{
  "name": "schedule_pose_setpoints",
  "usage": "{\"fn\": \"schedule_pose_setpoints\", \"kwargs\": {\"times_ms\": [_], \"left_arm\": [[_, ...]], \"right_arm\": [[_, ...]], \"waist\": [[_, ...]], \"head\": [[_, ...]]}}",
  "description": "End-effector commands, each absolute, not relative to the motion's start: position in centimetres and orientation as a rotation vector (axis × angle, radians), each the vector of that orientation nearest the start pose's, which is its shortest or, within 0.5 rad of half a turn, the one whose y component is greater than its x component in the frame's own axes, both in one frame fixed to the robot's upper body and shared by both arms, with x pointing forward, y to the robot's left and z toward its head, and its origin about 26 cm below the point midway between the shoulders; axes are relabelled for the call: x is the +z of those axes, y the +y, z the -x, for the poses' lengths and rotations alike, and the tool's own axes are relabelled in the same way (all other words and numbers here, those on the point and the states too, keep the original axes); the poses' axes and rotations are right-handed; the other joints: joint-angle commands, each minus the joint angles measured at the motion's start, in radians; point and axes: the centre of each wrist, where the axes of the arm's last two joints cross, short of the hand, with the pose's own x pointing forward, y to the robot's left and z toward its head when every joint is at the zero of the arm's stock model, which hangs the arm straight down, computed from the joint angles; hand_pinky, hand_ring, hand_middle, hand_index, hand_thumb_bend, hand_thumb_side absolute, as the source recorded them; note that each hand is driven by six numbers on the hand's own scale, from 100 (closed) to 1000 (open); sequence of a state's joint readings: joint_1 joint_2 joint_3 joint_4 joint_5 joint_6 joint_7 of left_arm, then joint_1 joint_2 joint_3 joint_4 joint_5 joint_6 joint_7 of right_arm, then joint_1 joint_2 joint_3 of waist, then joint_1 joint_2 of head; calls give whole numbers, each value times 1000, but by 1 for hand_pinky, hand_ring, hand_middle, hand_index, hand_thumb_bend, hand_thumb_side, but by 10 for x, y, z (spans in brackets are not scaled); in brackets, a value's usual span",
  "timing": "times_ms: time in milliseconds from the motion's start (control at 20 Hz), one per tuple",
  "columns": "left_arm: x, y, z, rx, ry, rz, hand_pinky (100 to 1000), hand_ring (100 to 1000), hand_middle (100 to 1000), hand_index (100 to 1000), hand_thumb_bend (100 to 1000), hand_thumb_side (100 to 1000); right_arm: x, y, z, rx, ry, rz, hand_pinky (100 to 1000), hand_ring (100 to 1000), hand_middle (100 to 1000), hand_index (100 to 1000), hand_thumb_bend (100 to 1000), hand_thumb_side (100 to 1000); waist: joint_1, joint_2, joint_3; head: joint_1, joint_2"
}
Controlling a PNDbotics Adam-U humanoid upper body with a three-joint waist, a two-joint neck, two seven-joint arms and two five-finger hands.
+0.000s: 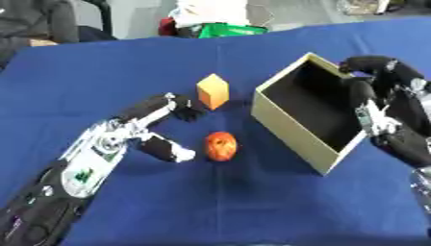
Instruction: Pick up objects on the table and place them in the box.
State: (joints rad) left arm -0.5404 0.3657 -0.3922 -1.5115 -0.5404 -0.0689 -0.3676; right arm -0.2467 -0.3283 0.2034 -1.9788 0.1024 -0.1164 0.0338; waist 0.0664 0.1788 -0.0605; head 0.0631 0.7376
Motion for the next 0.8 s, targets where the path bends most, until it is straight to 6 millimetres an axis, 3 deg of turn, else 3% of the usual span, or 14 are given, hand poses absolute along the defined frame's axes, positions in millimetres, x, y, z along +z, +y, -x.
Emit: {"fn": "schedule_pose_setpoints", "kwargs": {"times_ms": [50, 600, 700, 800], "left_arm": [[130, 178, -376, -1527, -1723, -365, 705, 672, 623, 793, 504, 300], [112, 159, -382, -1616, -1712, -455, 706, 672, 619, 790, 468, 269], [109, 157, -383, -1607, -1722, -468, 692, 651, 595, 771, 369, 233], [106, 156, -384, -1588, -1733, -481, 672, 614, 545, 735, 205, 188]], "right_arm": [[172, -217, -290, 655, -2295, 37, 751, 840, 685, 799, 100, 483], [172, -216, -290, 657, -2297, 32, 750, 840, 682, 799, 100, 481], [172, -216, -290, 657, -2296, 32, 750, 840, 682, 799, 100, 483], [172, -216, -290, 656, -2296, 32, 750, 840, 682, 799, 100, 483]], "waist": [[-4, -13, 0], [-9, -12, -5], [-9, -11, -5], [-9, -11, -6]], "head": [[3, -6], [5, -9], [5, -9], [5, -9]]}}
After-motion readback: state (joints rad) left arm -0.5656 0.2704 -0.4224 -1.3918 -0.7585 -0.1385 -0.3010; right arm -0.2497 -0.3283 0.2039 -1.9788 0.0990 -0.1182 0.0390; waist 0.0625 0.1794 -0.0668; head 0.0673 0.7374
